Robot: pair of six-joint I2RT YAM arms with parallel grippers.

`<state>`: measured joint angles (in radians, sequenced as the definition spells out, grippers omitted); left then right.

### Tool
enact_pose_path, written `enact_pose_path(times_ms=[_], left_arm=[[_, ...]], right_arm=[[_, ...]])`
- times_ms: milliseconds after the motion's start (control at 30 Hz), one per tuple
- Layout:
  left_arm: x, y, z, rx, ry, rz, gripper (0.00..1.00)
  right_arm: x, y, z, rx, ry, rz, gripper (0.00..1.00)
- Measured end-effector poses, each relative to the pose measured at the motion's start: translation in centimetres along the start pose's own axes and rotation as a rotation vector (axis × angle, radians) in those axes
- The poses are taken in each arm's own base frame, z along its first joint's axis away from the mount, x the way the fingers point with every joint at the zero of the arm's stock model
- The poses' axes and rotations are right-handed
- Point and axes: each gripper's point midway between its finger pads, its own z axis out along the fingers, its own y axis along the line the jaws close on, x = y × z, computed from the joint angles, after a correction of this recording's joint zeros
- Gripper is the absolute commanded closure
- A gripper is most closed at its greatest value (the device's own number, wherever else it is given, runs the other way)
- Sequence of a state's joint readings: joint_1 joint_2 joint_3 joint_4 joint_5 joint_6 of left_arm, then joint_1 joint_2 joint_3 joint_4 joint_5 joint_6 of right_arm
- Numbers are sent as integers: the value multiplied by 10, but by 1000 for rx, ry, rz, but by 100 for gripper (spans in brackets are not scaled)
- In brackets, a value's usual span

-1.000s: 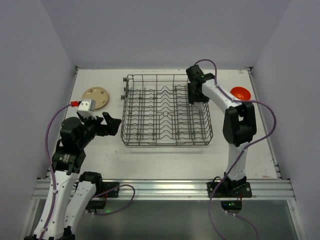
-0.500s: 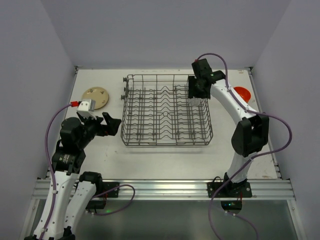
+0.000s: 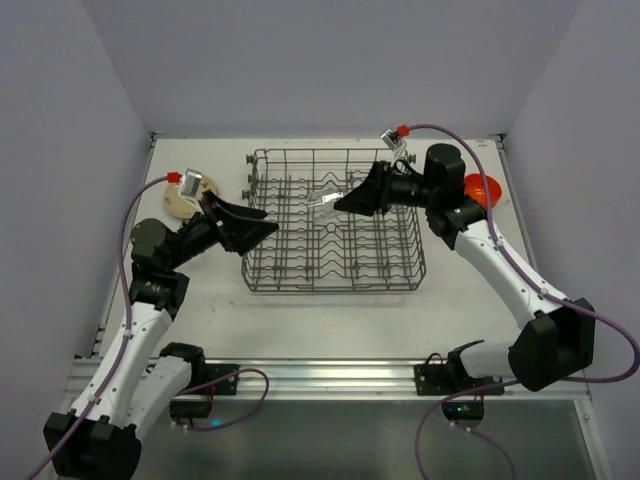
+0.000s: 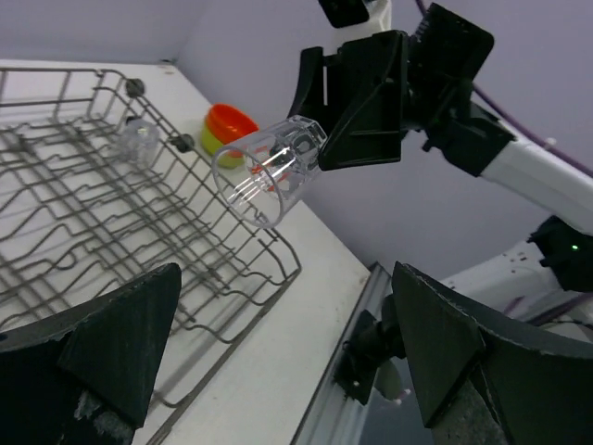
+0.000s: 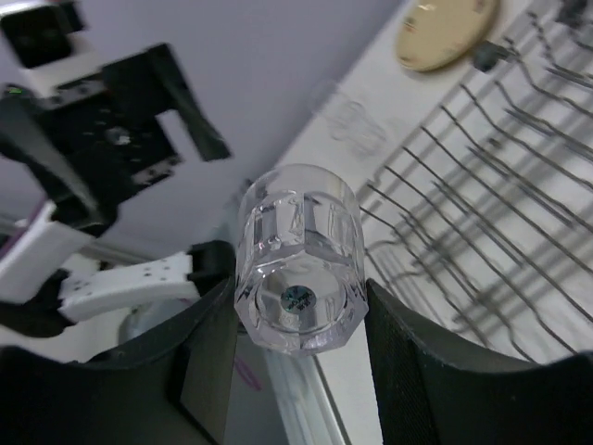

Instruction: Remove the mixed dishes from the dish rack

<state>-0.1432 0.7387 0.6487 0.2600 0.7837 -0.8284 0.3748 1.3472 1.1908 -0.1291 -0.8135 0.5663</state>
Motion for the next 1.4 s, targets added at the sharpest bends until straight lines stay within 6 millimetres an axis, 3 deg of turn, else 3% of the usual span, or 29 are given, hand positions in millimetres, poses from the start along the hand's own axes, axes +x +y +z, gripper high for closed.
enact_pose_path(times_ms=[100, 267, 400, 500, 700, 800, 833, 933, 1000, 1067, 1100, 1233, 1333, 1400], left_arm=[[7, -14, 14, 104, 46, -55, 0], [24, -50, 30, 254, 116, -93, 4], [26, -75, 43, 336, 139, -86, 11], [26, -79, 50, 349, 134, -87, 18], [24, -82, 68, 355, 125, -98, 58], [21, -85, 75, 364, 119, -95, 72], [20, -86, 77, 363, 116, -97, 83], [19, -83, 80, 353, 111, -104, 100], [20, -83, 81, 348, 110, -107, 100], [20, -82, 81, 335, 106, -105, 100], [21, -78, 82, 314, 105, -94, 100], [14, -55, 87, 130, 101, -41, 100], [-14, -30, 84, -127, 68, 29, 100], [-35, -10, 69, -335, 45, 67, 100]], right_arm=[[-1, 28, -1, -178, -16, -10, 74], [-2, 58, -8, -365, -14, -24, 75], [-5, 76, -15, -453, -4, -57, 75], [-4, 82, -19, -482, 3, -75, 75], [0, 80, -18, -482, 12, -71, 75], [2, 80, -17, -482, 16, -76, 75], [3, 80, -17, -481, 17, -79, 75], [5, 80, -17, -476, 8, -104, 74], [6, 79, -18, -474, 0, -124, 68], [7, 78, -18, -467, -9, -129, 10], [7, 76, -18, -459, -10, -118, 1], [8, 59, -16, -362, -42, -75, 1], [-4, 23, -15, -130, -120, -5, 1], [-11, -2, -19, 30, -163, 15, 1]])
